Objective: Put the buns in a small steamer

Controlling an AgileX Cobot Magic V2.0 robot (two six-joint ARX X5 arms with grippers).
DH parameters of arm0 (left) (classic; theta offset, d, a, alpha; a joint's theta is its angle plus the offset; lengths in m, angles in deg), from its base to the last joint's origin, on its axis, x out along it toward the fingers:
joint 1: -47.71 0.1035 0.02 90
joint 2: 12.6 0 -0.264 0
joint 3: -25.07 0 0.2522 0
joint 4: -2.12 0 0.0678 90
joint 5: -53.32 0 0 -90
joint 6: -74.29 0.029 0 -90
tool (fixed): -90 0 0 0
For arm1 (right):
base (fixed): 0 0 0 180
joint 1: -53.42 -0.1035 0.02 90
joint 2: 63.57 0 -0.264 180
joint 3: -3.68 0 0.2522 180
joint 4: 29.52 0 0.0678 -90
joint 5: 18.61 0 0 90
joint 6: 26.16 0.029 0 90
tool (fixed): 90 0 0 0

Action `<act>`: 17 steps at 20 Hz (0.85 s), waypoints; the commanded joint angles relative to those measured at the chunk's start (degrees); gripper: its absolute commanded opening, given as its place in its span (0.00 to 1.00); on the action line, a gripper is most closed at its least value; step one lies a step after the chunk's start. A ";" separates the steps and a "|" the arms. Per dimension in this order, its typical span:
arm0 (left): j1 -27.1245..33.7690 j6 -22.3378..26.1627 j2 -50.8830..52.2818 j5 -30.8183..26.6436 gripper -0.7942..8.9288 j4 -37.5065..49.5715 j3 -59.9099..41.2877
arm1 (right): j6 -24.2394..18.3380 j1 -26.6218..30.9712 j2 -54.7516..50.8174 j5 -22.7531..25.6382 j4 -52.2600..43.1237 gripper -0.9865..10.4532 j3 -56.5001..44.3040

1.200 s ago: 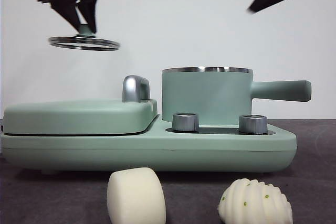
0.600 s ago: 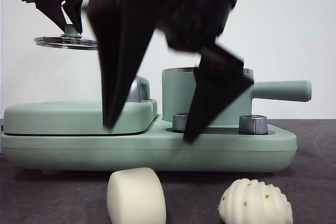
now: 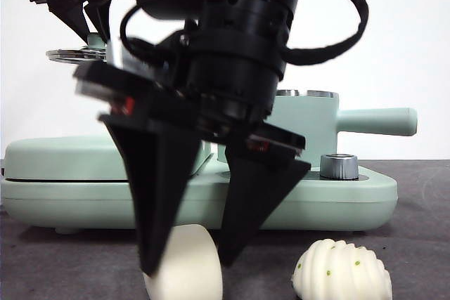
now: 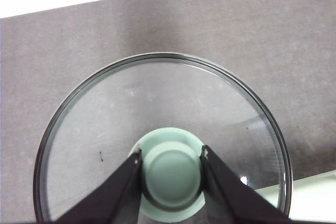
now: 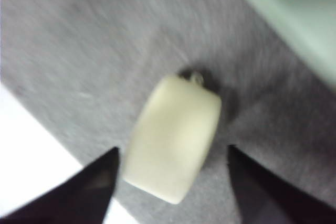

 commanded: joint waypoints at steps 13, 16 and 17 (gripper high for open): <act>0.00 -0.26 -1.90 0.15 0.10 1.07 2.34 | -5.03 6.78 1.86 0.48 29.05 0.23 33.57; 0.00 -0.28 -1.90 0.15 0.10 1.11 2.34 | -7.93 13.88 3.67 2.86 34.53 0.23 44.02; 0.00 -0.28 -1.90 0.15 0.10 1.11 2.34 | -8.74 16.31 4.81 3.19 35.91 0.23 46.97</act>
